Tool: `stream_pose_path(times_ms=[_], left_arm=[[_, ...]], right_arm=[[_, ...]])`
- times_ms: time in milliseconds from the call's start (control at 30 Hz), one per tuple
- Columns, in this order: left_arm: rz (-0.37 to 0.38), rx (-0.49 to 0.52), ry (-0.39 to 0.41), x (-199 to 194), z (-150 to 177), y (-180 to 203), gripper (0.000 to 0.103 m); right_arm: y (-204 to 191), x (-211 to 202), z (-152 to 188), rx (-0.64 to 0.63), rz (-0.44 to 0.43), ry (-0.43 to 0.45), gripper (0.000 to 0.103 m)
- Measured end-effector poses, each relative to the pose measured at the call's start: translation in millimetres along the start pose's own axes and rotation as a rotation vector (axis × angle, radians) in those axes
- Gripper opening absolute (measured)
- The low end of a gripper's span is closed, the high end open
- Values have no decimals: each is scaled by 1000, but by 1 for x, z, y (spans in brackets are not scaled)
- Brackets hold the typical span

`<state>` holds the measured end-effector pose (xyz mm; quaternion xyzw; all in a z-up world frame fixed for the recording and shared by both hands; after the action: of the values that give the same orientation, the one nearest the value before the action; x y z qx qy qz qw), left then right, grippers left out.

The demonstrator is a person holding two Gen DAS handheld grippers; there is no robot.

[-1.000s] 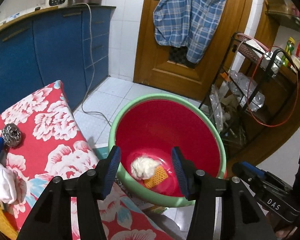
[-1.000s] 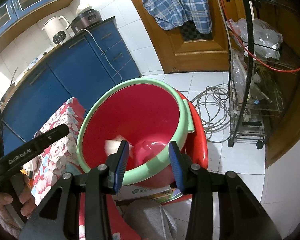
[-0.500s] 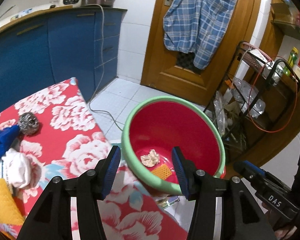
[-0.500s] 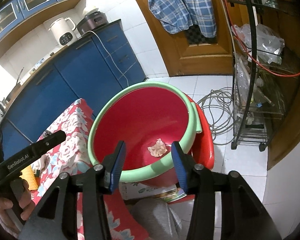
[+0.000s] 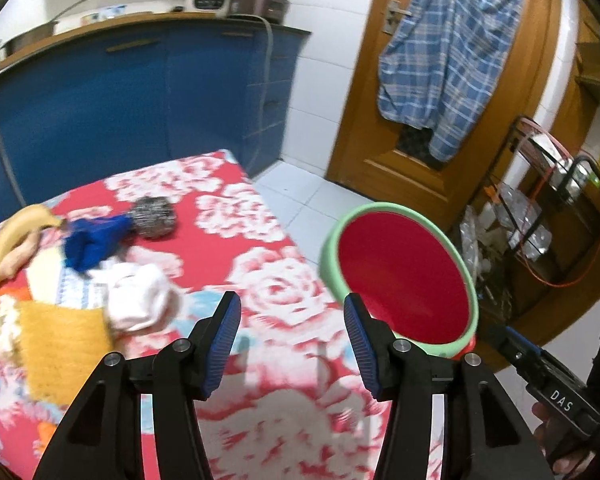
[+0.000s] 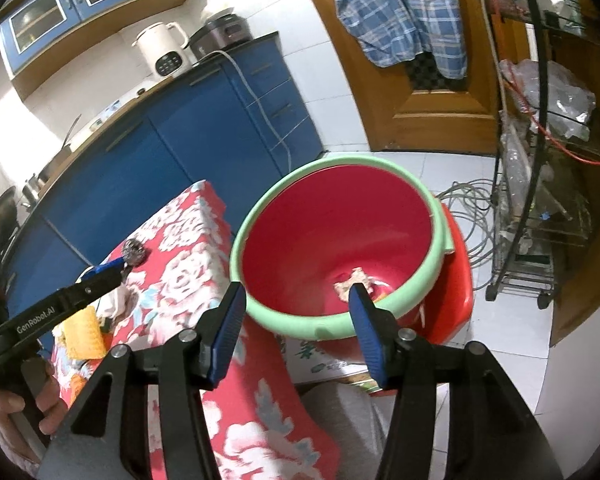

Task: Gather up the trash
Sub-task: 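Move both open tools back over the table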

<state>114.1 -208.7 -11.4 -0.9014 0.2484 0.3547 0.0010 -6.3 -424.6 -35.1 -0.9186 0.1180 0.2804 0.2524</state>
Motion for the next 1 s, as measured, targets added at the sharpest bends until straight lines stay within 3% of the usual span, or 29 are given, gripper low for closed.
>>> stream_pose_path(times_ms=[667, 1000], left_arm=[[-198, -164, 84, -56, 2, -118, 56], [-329, -264, 89, -66, 12, -181, 56]], right_arm=[[-73, 9, 16, -113, -93, -50, 60], [-105, 21, 22, -173, -126, -79, 60]])
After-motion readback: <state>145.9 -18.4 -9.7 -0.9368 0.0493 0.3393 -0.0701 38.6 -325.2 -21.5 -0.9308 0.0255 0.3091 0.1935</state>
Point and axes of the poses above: each gripper's, at about its wrist camera, not at the fingertips, and x roughly the way its jaws point, y to its right, z to its underside, the point moved 5 cm from there along x, roughly the way its jaws point, and after that the axes turned 5 degrees about y, right-handed, at the moved point
